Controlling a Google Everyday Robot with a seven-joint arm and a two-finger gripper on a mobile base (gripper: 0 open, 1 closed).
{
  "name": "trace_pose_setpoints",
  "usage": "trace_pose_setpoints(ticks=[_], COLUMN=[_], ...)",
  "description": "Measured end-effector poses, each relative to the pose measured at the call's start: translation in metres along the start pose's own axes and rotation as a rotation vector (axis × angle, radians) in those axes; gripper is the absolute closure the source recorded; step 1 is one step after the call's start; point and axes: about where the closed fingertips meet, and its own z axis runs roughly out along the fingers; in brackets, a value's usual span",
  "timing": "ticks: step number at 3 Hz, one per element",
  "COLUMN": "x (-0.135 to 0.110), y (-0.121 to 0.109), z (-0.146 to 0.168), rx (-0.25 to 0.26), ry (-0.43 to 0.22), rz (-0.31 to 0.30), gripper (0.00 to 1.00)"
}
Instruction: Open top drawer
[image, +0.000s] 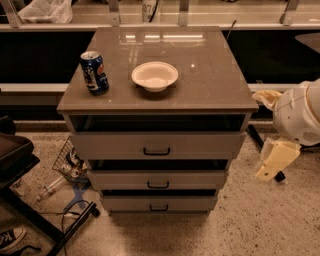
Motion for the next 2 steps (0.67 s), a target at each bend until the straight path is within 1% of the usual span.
trace_pose_setpoints(ticks=[1,2], x=[0.01,0.017], y=[0.003,0.007], z=[0.034,0.066], rx=[0.039,0.036], ry=[-0.095,-0.155], rz=[-0.031,-0.046], gripper=[0.0,0.0])
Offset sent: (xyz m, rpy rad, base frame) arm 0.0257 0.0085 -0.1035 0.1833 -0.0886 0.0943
